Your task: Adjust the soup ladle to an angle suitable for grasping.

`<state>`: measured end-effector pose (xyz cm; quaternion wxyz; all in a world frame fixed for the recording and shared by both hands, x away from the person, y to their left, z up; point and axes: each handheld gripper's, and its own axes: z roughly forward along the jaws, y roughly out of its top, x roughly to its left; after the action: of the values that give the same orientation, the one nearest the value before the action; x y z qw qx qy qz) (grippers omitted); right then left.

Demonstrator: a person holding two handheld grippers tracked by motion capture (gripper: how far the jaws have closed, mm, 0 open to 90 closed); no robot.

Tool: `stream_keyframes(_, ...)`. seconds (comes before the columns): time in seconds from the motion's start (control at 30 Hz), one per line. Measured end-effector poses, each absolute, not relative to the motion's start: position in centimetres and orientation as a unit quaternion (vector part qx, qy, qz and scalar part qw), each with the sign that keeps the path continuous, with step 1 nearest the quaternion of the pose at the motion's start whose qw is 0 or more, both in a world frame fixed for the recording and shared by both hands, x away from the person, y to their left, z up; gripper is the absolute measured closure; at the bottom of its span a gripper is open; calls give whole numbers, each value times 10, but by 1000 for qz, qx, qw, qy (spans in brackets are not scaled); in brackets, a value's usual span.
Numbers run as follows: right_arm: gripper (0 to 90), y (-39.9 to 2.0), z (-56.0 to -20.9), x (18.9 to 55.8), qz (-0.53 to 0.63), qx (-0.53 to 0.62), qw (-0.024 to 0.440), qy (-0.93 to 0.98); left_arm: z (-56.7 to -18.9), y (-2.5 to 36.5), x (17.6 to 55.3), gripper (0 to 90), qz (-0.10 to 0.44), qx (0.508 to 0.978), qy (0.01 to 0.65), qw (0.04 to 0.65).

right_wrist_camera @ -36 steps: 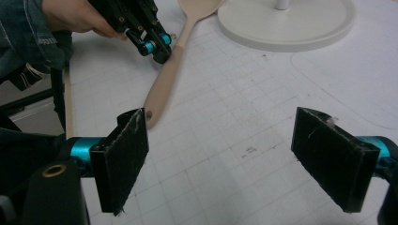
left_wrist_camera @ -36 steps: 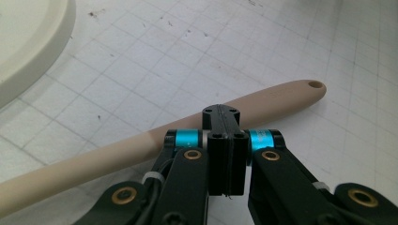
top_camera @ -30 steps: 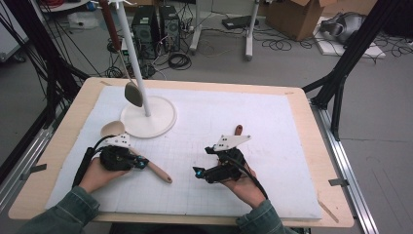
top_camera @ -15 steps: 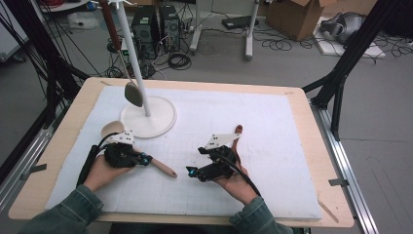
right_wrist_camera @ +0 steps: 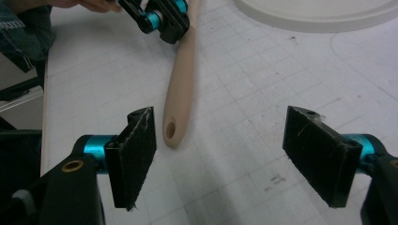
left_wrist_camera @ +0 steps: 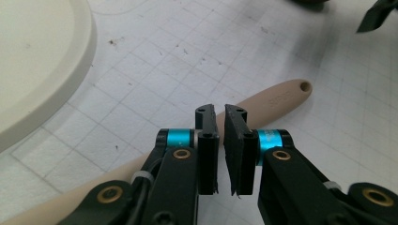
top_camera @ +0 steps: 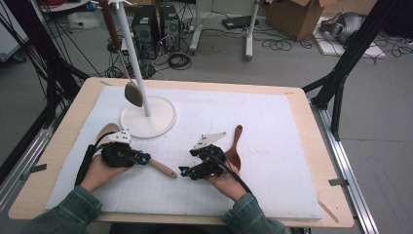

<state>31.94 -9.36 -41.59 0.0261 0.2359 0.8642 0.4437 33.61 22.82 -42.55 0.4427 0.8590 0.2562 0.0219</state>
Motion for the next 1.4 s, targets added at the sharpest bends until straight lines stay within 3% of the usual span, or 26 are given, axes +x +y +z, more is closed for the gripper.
stream_keyframes(0.27, 328, -75, -426, 319, 428, 220, 19, 876, -420, 238, 331, 720, 26, 851, 257, 457)
stream_keyframes(0.5, 437, -61, -434, 319, 418, 207, 4, 884, -417, 245, 328, 679, 29, 844, 263, 466)
stream_keyframes(0.83, 577, -42, -443, 320, 403, 176, 17, 898, -417, 250, 328, 627, 30, 841, 271, 467)
stream_keyframes(1.1, 647, -39, -444, 318, 393, 170, 23, 904, -417, 250, 329, 593, 27, 842, 270, 466)
stream_keyframes(1.4, 667, -40, -442, 317, 388, 163, 37, 906, -414, 250, 330, 590, 27, 841, 268, 469)
